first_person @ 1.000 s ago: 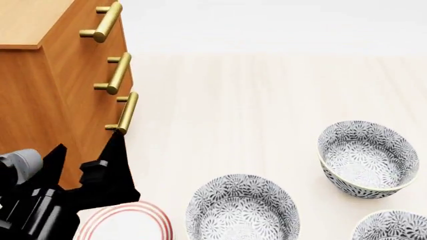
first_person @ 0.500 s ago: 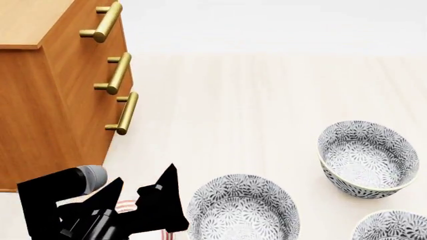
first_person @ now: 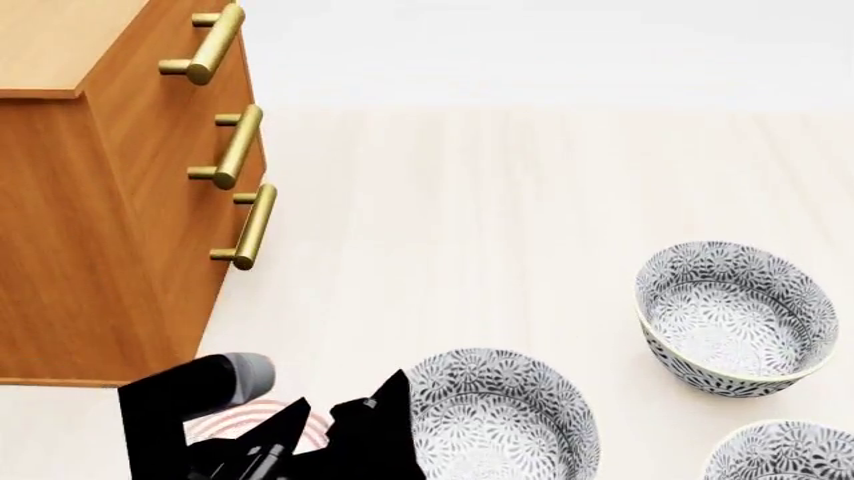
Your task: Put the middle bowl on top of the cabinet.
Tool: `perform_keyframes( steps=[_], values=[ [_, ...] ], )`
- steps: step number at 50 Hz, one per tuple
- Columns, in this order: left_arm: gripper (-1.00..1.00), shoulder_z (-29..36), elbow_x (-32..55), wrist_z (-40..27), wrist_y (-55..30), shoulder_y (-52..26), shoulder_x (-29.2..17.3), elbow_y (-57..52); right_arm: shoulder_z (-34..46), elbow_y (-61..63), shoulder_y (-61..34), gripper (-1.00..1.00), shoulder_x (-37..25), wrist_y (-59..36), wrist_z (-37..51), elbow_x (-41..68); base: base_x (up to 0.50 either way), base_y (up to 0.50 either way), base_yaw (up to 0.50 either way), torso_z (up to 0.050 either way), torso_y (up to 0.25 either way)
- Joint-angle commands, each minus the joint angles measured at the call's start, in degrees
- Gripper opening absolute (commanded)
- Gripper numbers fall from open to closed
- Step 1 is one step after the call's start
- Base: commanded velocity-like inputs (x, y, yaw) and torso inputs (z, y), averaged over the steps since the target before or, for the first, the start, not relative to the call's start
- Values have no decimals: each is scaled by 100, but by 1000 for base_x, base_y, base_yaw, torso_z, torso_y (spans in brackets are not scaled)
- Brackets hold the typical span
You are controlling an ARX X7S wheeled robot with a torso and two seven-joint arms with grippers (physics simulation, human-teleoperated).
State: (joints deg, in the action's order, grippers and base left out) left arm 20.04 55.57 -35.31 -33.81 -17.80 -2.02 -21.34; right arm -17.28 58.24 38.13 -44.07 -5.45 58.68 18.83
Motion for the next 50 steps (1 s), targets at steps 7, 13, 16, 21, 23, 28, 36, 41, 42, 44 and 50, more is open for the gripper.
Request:
perform_keyframes(
  steps=[7, 13, 16, 21, 23, 28, 36, 41, 42, 44, 50],
  values=[
    [100, 94, 567, 99, 312, -30, -13, 624, -44, 81, 74, 100, -39, -14, 46, -12, 0, 0, 0, 0, 0],
    [100, 137, 624, 185, 454, -42, -31, 893, 31, 103, 32, 100, -83, -49, 93, -34, 0, 0, 0, 0, 0],
    [100, 175, 637, 202, 518, -41, -31, 996, 142, 61, -19, 100, -99, -46, 97, -80, 0, 0, 0, 0, 0],
    [100, 207, 667, 213, 622, -50, -55, 1118, 74, 63, 100, 100, -66, 39, 96, -98, 0, 0, 0, 0, 0],
    [100, 241, 643, 264, 686, -25, -55, 1220, 114, 82, 84, 100, -81, 12, 111, -122, 0, 0, 0, 0, 0],
    [100, 344, 571, 290, 778, -29, -83, 1328, 147, 62, 75, 100, -97, 37, 109, -131, 0, 0, 0, 0, 0],
    [100, 648, 183, 195, 853, -118, -161, 1352, 113, 124, 117, 100, -182, 29, 189, -105, 0, 0, 0, 0, 0],
    [100, 802, 57, 219, 889, -133, -182, 1441, 97, 157, 199, 100, -324, 69, 337, -80, 0, 0, 0, 0, 0],
    [100, 828, 36, 217, 893, -143, -189, 1447, 106, 157, 213, 100, -367, 83, 380, -73, 0, 0, 0, 0, 0],
    [100, 897, -28, 207, 893, -166, -199, 1468, 136, 154, 231, 100, -439, 114, 456, -74, 0, 0, 0, 0, 0],
    [100, 1022, -48, 263, 912, -191, -194, 1575, 135, 160, 422, 100, -736, 264, 778, -60, 0, 0, 0, 0, 0]
  ],
)
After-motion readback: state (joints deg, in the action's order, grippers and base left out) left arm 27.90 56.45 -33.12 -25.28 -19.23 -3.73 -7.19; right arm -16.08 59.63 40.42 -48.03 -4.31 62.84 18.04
